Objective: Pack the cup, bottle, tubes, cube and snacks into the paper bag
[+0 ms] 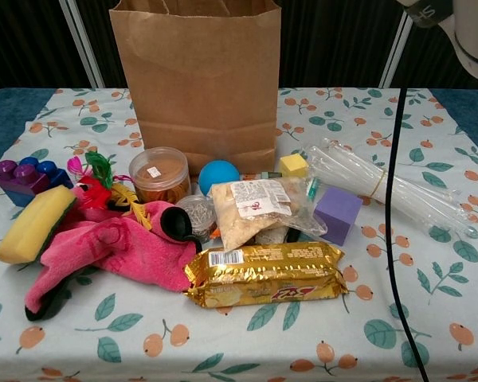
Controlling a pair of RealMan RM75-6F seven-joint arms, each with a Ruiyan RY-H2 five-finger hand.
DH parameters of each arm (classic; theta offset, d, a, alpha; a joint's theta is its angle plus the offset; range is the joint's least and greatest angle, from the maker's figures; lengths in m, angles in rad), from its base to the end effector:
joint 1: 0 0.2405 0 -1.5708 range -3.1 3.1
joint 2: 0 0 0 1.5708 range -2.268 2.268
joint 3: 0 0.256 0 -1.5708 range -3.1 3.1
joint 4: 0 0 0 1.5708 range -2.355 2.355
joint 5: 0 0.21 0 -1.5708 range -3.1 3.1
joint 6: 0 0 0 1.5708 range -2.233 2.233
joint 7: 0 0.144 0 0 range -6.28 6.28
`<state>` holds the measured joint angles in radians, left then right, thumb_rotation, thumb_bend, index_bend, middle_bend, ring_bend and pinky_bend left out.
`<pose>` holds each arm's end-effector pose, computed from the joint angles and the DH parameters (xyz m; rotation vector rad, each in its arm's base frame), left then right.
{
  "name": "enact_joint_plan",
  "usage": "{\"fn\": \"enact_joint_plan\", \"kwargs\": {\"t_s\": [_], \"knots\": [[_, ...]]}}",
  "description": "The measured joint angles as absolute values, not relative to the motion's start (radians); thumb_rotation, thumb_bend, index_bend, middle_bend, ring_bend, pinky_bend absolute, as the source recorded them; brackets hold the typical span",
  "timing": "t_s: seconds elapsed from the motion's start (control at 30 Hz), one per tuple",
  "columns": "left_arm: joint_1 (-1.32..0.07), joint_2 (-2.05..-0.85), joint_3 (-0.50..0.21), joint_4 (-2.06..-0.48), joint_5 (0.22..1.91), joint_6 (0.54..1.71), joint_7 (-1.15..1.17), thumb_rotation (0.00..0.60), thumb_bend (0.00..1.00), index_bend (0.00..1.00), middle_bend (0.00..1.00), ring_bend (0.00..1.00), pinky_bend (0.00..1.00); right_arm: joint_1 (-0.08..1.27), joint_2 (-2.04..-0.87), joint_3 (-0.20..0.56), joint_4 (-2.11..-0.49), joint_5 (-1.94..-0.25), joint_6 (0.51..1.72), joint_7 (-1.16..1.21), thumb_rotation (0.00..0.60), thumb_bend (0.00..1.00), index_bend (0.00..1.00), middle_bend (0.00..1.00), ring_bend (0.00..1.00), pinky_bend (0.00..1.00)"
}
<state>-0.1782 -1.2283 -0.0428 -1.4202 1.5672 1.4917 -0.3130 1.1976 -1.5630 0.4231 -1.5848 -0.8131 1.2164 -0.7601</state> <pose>-0.3117 0.2114 0.1377 -1.4116 -1.0065 -1.1756 0.0568 -0.3946 0.0453 1.6797 -0.5180 1.2135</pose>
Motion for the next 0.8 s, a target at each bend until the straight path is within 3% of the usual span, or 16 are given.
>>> {"fn": "enact_joint_plan", "kwargs": {"t_s": [0.2,0.4,0.5,0.63,0.8], "knots": [[-0.177,-1.224,-0.043,-1.433,1.569,1.496,-0.301,0.6,0.0,0.11,0.1,0.06,0.16,1.162,-1.514,0.431,-1.673,-0.908,1.273,-0.719,0.6,0.04,0.34,0.34,0.2,0.33],[-0.174,-1.223,-0.043,-1.444,1.571,1.503,-0.293,0.6,0.0,0.11,0.1,0.06,0.16,1.063,-1.4,0.41,-1.918,-0.94,1.342,-0.705,0.6,0.0,0.41,0.37,0.24,0.35],[-0.177,-1.226,-0.041,-1.447,1.576,1.5,-0.291,0.6,0.0,0.11,0.1,0.06,0.16,0.964,-1.308,0.364,-2.095,-0.945,1.393,-0.696,0.6,0.0,0.41,0.37,0.24,0.35],[-0.183,-1.228,-0.035,-1.448,1.588,1.493,-0.29,0.6,0.0,0.11,0.1,0.06,0.16,0.761,-1.22,0.232,-2.253,-1.011,1.467,-0.612,0.6,0.0,0.36,0.36,0.24,0.35],[-0.185,-1.229,-0.026,-1.449,1.599,1.492,-0.294,0.6,0.0,0.11,0.1,0.06,0.16,0.605,-1.205,0.134,-2.202,-1.045,1.501,-0.403,0.6,0.0,0.24,0.3,0.17,0.3]]}}
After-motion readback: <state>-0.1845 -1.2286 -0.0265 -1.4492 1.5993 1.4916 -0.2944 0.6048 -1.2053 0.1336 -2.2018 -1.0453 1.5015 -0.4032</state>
